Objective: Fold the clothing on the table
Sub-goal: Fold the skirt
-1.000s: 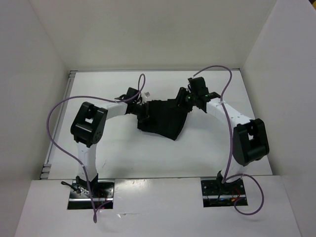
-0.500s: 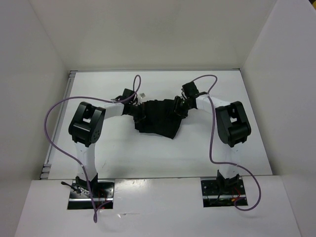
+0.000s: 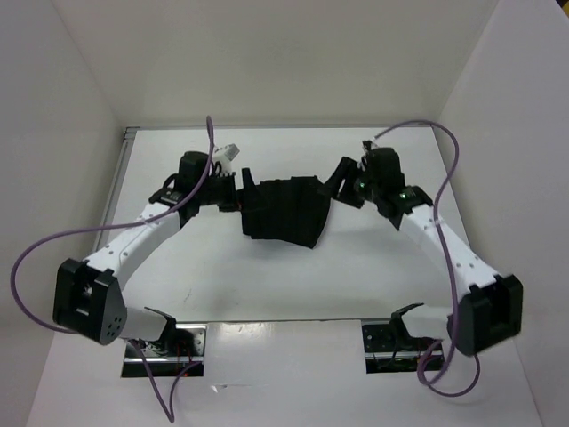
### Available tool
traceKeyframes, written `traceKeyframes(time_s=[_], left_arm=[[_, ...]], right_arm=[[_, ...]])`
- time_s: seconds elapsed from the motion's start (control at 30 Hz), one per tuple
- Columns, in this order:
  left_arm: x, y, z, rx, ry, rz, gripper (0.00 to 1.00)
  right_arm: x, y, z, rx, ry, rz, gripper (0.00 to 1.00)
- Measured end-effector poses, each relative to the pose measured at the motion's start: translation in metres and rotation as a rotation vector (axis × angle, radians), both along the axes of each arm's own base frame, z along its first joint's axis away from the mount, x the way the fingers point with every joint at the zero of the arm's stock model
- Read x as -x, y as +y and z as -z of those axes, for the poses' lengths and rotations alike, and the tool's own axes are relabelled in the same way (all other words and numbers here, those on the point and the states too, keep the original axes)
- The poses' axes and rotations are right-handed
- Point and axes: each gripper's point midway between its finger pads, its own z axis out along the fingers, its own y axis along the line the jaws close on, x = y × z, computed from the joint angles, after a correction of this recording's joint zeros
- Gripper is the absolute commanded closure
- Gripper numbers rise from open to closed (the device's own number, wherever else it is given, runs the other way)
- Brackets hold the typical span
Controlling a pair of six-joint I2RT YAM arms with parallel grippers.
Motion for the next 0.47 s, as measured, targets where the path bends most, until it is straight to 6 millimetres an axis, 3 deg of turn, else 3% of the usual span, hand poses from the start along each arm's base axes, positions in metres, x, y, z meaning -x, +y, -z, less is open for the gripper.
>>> traceKeyframes(time_s=[0.03,0.07,0.17,0.2,0.27,0.33,0.47], left_arm=[[0.009,0.005,0.009,-0.018,0.013,-0.017,0.01],[0.019,0.01,0.021,-0.039,0.041,-0.035,0.01],[0.042,0.021,0.053,-0.085,0.135,-0.085,0.01],[0.049,0.024,0.06,-0.093,0.164,-0.104,0.01],[0.059,0.033,0.07,-0.104,0.208,-0.142,0.01],[0.06,0.041,0.071,-0.101,0.223,-0.186,0.01],[0.053,0.05,0.067,-0.097,0.218,-0.251,0.01]], right_arm=[[0.012,-0.003,0.001,-0.001,-0.005,0.028,0.19],[0.028,-0.005,0.011,-0.002,0.017,0.059,0.18],[0.08,-0.008,0.061,0.019,0.164,0.116,0.0],[0.096,-0.015,0.077,0.034,0.223,0.152,0.0],[0.113,-0.032,0.088,0.036,0.264,0.243,0.0],[0.12,-0.045,0.073,-0.02,0.22,0.327,0.0],[0.13,-0.063,0.019,-0.215,0.034,0.426,0.0]])
